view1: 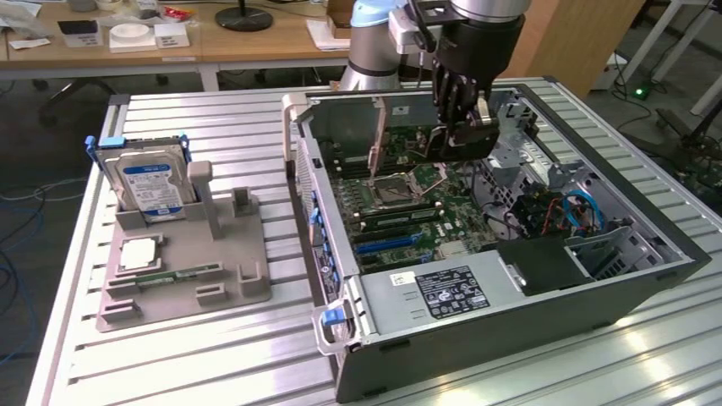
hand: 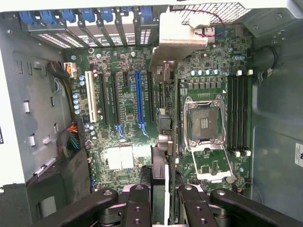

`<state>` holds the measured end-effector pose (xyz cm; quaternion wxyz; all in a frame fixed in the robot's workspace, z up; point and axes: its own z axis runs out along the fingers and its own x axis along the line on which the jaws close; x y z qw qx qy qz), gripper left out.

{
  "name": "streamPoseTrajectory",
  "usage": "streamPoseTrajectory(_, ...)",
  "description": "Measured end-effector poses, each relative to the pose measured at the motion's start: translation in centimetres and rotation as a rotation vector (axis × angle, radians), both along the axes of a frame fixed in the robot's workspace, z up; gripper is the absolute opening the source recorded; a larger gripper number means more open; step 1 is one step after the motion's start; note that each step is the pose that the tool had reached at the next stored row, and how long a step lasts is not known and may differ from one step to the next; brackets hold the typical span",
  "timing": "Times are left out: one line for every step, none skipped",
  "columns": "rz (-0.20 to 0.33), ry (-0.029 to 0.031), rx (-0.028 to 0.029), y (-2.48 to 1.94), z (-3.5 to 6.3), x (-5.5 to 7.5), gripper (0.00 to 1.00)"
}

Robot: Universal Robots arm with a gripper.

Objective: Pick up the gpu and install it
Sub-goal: 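Insert the gpu into the slot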

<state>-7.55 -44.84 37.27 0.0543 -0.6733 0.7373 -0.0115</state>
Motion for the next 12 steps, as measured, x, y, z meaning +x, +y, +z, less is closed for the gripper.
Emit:
streamPoseTrajectory(0.001,0.0001,-0.0001,-0.03,-0.03,-0.01,0.27)
streamPoseTrajectory(0.004,0.0001,-0.0001,-0.05,-0.07,-0.03,0.27)
streamPoseTrajectory(0.006,0.0002,-0.0001,-0.08,-0.11,-0.03,0.27)
streamPoseTrajectory(0.009,0.0002,0.0000,-0.10,-0.15,-0.04,0.27)
streamPoseTrajectory(0.011,0.0002,0.0000,-0.14,-0.19,-0.06,0.27)
streamPoseTrajectory(0.013,0.0002,0.0000,-0.17,-0.24,-0.06,0.27)
streamPoseTrajectory(0.015,0.0002,0.0001,-0.22,-0.29,-0.06,0.27)
streamPoseTrajectory(0.016,0.0002,0.0002,-0.27,-0.34,-0.07,0.27)
streamPoseTrajectory(0.018,0.0003,0.0001,-0.32,-0.38,-0.08,0.27)
streamPoseTrajectory(0.019,0.0004,0.0000,-0.39,-0.43,-0.08,0.27)
streamPoseTrajectory(0.019,0.0004,0.0001,-0.48,-0.52,-0.08,0.27)
streamPoseTrajectory(0.020,0.0008,0.0001,-0.56,-0.68,-0.09,0.27)
